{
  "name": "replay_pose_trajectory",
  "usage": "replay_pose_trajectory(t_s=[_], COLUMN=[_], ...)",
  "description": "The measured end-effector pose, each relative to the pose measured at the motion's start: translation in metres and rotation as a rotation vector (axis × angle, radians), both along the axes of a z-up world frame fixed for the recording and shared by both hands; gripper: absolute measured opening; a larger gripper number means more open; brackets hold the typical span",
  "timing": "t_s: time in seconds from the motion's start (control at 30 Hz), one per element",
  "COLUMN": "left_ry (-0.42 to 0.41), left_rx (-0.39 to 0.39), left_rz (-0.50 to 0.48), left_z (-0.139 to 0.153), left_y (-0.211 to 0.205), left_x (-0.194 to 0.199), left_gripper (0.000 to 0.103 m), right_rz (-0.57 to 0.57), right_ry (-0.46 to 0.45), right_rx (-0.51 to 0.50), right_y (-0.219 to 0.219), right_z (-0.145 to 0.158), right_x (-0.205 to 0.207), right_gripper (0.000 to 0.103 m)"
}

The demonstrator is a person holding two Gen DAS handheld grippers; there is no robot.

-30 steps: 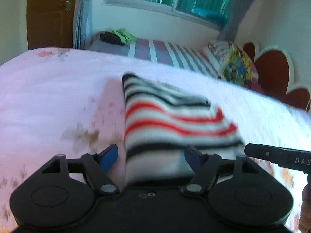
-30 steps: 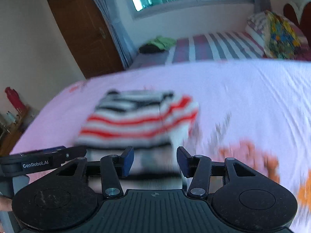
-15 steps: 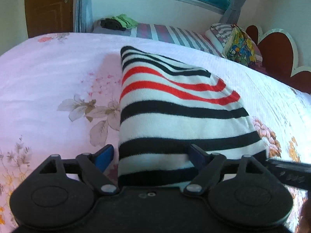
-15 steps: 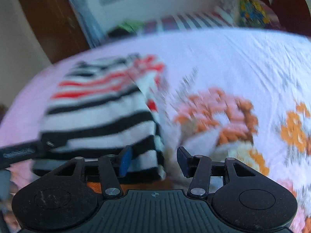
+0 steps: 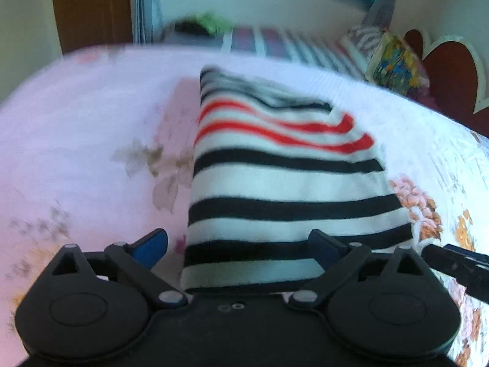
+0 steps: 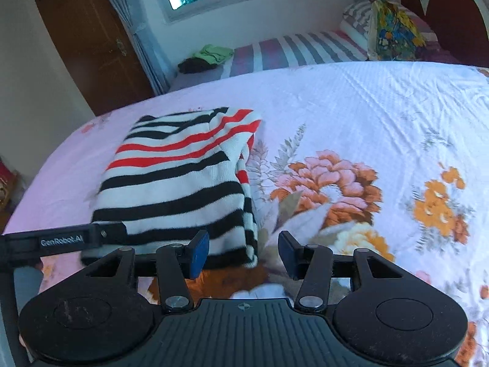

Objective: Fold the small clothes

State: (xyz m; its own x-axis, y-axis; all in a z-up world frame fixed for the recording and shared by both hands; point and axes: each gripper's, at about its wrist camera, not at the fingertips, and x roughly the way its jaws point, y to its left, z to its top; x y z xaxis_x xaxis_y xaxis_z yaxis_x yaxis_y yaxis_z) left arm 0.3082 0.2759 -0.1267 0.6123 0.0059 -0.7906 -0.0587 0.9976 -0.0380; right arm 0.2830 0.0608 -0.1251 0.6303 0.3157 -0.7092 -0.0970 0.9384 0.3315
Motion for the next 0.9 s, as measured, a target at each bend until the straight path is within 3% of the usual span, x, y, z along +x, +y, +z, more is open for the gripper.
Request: replay_pose_trajectory(t_s=[0.1,0.17,0.27,0.37,0.4,0.43,0.5,0.6,0.7,0.83,0.9], left_ry=[0.028,0.052,-0.022,-0.063,-0.070,-0.080,-0.128,-0.215,-0.300,-0.297,-0.291], left_rx=[0.151,0.133,0.082,0.078,0.082,0.078,0.059,0.065,0.137,0.161,0.187], left_rz=[0.012,-0.045,-0.001,0.024,0.027,0.030,0.040,0.083,0.099,0.089,0.096], left_z=[0.016,0.025,0.048,0.075,0.084,0.092,0.108,0.129,0.145,0.157,0.160], left_y=[-0.020,-0.028,-0.034,-0.045,-0.050,-0.054,-0.061,-0.072,-0.088,-0.102,-0.108], left_x=[-0.018,-0.034,-0.075,-0.117,-0.131,-0.144,-0.178,-0.222,-0.266,-0.305,-0.317], left_gripper=[0.098,0.098,0.098,0.098,0.098,0.098,0.098,0.098,0.098,0.098,0.098], right_rz=[0.014,0.038,0.077,0.130,0.149,0.163,0.170,0.189,0.166,0.110,0.080], right_ry=[-0.029,-0.055,-0.089,-0.121,-0.138,-0.157,-0.218,-0.288,-0.314,-0.354,-0.394], right_rx=[-0.002,-0.001,-0.025,-0.034,-0.039,-0.052,-0.075,-0.106,-0.105,-0.080,-0.094], right_y=[-0.013,-0.021,-0.028,-0.035,-0.037,-0.039,-0.044,-0.051,-0.061,-0.070,-0.073], right_z=[0.014,0.024,0.039,0.059,0.066,0.073,0.087,0.106,0.120,0.137,0.145], right_x=[-0.024,-0.045,-0.076,-0.110,-0.123,-0.136,-0.162,-0.199,-0.230,-0.270,-0.288], right_gripper=[0.050,0.050,0.050,0.051,0.054,0.071,0.087,0.088,0.088,0.103,0.103])
